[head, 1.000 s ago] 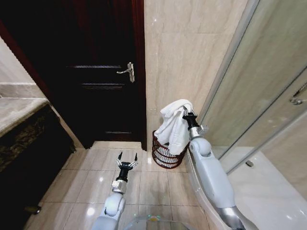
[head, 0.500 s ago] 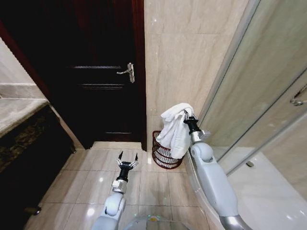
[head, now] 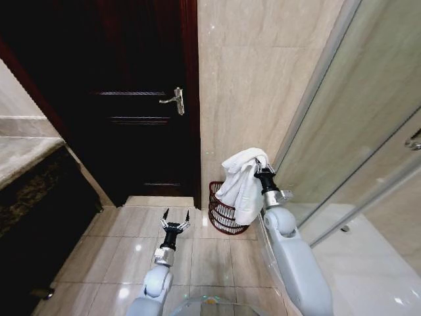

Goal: Discard the used towel into the hamper.

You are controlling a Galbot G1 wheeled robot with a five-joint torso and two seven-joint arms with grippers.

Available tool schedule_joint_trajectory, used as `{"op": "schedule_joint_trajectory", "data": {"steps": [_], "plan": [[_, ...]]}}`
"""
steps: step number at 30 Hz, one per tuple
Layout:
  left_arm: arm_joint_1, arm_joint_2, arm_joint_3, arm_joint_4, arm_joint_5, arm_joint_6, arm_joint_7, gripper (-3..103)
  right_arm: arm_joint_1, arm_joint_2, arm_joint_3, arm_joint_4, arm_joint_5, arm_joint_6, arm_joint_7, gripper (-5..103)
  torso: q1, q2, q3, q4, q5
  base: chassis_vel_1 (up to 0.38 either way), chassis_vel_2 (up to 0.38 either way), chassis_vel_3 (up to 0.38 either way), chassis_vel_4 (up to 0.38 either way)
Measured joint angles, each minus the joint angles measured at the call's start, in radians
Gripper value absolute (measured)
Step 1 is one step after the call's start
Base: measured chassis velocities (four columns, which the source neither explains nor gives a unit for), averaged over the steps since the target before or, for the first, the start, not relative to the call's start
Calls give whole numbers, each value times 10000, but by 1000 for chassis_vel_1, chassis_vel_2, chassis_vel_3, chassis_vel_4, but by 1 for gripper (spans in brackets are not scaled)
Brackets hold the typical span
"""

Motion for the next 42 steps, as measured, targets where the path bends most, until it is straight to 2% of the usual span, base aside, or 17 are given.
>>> {"op": "schedule_joint_trajectory", "data": {"steps": [33, 42], "plan": [[-122, 62, 46, 69, -14, 16, 24, 100, -70, 29, -21, 499, -153, -90, 46, 8, 10, 21, 12, 1, -1, -31, 30, 33, -26], [-231, 118, 47, 157, -80, 29, 30, 100, -840, 313, 122, 1011, -448, -7, 49, 8, 11, 24, 13, 0, -1, -50, 60, 58, -58]]}}
